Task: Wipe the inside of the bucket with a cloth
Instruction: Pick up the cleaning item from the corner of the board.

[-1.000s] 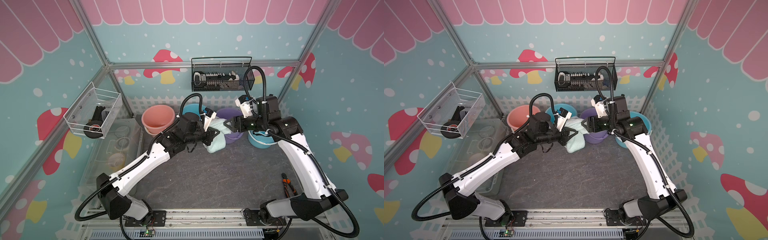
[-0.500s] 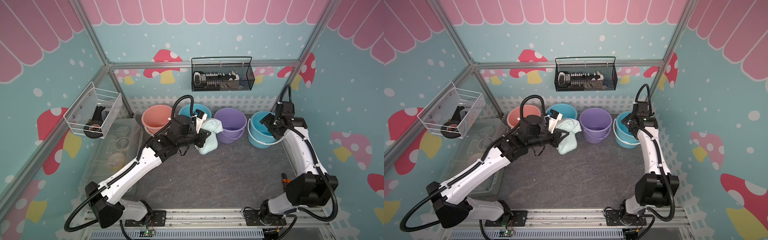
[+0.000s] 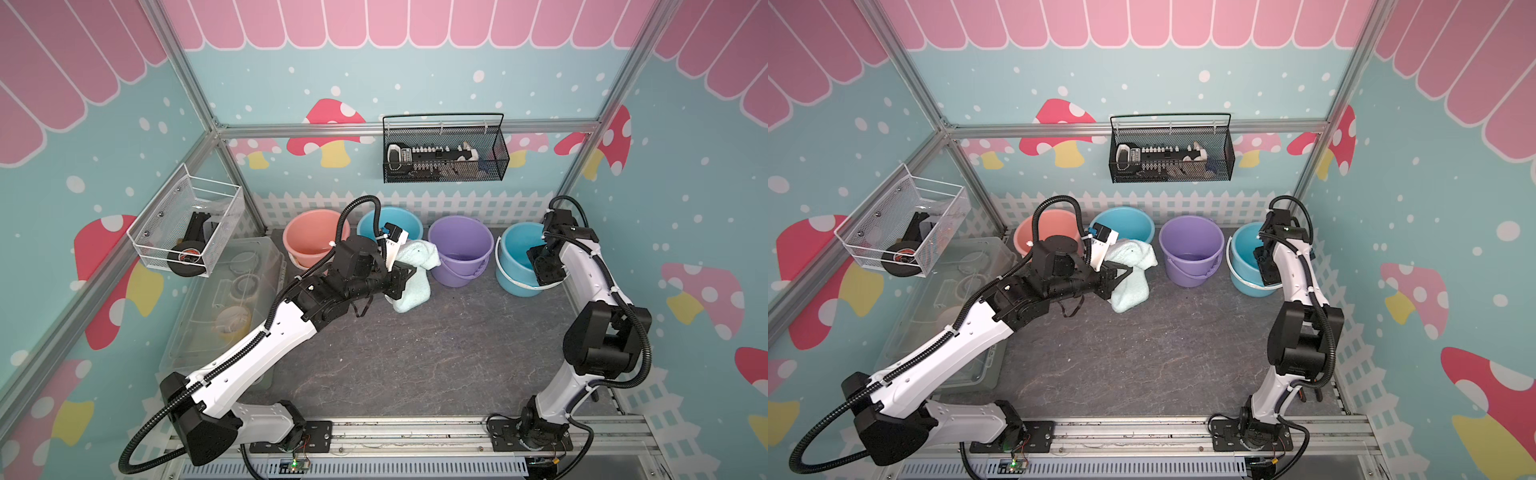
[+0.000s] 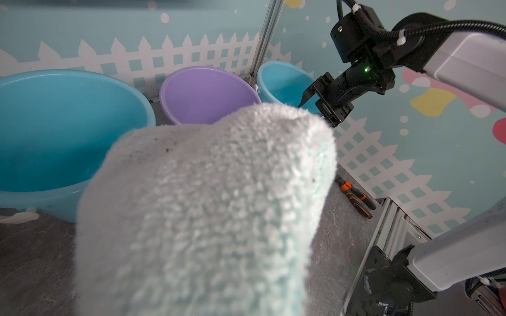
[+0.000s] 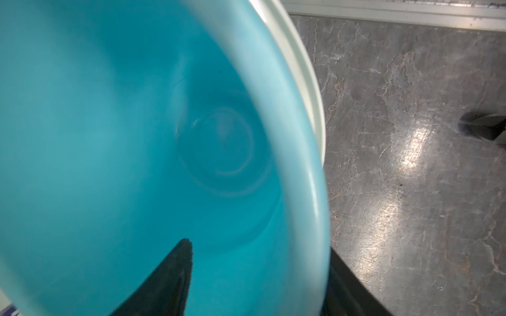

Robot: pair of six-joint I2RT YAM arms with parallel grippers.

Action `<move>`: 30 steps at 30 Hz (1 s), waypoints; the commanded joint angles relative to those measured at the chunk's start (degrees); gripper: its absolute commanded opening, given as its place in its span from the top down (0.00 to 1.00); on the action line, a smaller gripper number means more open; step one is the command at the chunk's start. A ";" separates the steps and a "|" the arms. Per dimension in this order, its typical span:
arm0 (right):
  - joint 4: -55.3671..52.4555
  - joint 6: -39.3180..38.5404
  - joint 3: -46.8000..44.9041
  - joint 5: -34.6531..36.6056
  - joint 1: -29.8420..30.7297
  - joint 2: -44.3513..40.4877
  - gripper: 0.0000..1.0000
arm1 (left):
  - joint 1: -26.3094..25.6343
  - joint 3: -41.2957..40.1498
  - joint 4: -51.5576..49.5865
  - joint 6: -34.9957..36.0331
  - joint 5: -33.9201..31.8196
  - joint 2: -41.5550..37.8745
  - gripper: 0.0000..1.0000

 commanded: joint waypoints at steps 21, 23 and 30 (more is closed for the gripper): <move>1.78 -5.91 -26.54 3.09 -4.38 -34.50 1.00 | 0.85 -1.44 -1.49 -1.59 -5.83 -3.78 1.00; -0.02 -7.96 -28.59 1.12 -4.34 -38.42 1.00 | 1.31 -1.15 -1.76 -2.05 -6.32 -4.05 1.00; 1.76 -23.67 -35.38 -11.92 -1.74 -46.74 1.00 | 2.54 0.64 -3.17 -3.42 -9.16 -4.16 1.00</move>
